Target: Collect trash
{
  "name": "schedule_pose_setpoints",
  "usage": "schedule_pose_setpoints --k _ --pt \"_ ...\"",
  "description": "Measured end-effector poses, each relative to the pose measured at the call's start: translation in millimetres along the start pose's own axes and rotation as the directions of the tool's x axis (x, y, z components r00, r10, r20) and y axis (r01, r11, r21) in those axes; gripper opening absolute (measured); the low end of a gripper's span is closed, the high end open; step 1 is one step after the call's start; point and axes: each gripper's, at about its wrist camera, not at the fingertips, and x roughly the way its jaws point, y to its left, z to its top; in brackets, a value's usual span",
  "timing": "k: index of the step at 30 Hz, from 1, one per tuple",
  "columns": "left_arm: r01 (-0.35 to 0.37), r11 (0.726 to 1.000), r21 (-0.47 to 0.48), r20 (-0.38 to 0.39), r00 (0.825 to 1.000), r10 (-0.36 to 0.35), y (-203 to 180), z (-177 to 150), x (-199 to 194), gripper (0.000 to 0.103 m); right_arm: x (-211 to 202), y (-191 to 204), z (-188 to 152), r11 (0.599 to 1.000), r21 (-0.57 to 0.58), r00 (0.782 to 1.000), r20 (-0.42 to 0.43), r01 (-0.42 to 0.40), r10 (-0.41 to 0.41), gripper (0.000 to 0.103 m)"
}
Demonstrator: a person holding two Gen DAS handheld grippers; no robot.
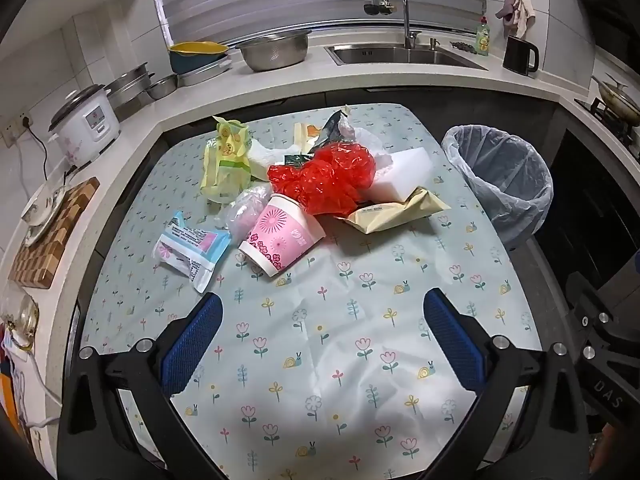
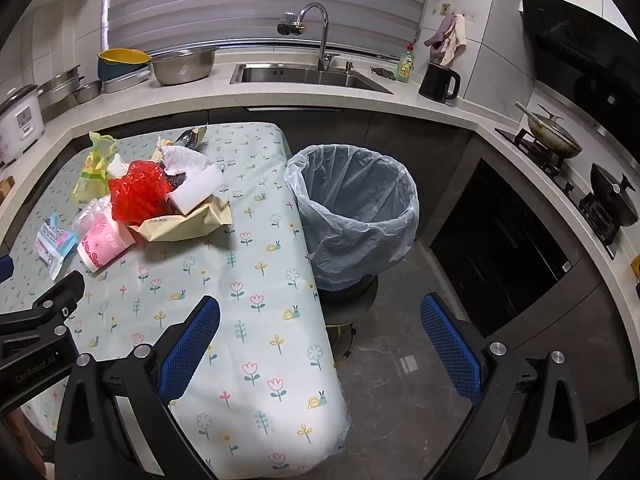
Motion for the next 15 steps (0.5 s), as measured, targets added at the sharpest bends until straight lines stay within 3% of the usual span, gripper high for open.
schedule_pose_setpoints --k 15 --pt "-0.007 1.000 -0.001 0.003 1.000 0.007 -1.4 -0.7 2.5 0.096 -0.7 -0.6 1.0 1.000 -0.002 1.000 0.007 0.007 -0.007 0.096"
